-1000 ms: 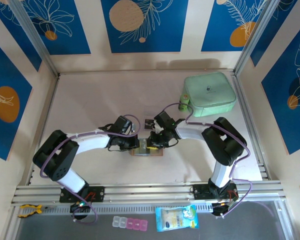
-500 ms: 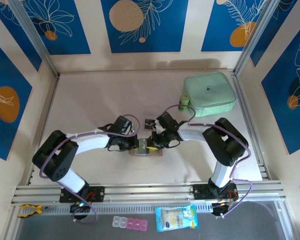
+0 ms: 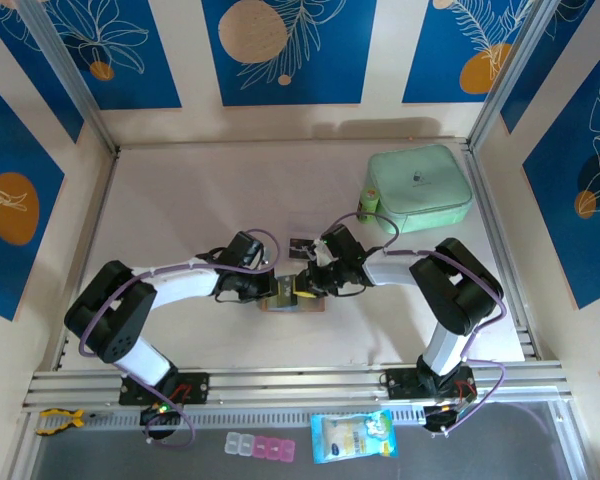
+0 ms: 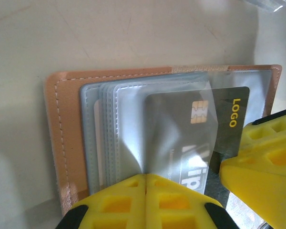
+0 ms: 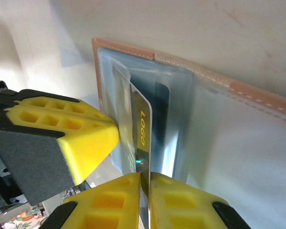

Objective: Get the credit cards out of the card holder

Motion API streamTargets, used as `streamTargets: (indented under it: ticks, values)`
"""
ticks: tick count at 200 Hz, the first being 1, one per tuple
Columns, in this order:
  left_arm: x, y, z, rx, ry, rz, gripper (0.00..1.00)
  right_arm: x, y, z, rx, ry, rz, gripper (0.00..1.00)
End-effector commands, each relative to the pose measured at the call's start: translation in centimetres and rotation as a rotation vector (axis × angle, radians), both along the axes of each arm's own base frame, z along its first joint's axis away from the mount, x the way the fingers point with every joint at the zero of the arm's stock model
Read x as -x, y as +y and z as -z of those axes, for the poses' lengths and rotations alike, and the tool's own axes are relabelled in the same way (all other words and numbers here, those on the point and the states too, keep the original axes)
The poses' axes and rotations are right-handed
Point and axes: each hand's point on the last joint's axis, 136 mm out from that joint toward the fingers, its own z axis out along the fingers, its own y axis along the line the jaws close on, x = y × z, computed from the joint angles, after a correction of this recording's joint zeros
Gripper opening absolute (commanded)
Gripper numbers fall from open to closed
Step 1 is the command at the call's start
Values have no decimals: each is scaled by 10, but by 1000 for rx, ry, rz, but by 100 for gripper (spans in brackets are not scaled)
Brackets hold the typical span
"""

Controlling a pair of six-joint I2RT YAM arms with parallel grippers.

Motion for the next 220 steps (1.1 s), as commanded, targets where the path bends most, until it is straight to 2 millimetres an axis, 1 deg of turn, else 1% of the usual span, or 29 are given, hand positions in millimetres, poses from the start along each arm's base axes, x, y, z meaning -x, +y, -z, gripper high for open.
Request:
streamTargets:
  ticks: [1, 43, 87, 112, 151, 186, 220]
  values:
    - [13, 13, 12, -68, 46, 4, 5, 2, 0, 1, -24, 20, -7, 12]
    - [17, 17, 14, -80, 47, 2, 5, 2, -19, 8, 66, 13, 18, 10]
    - [16, 16, 13, -70, 42, -4, 5, 5, -39, 4, 130, 9, 29, 9]
    - [15, 15, 12, -60, 41, -8, 5, 7, -47, -5, 155, -11, 27, 9]
    - [16, 16, 5, -44, 27, -22, 5, 6, -50, -26, 174, -62, 3, 9]
    - [15, 12, -1, -19, 19, -16, 6, -1, -55, -46, 221, -128, -35, 8]
    - [6, 7, -12, -5, -10, -16, 10, -8, -63, -65, 281, -223, -119, 8]
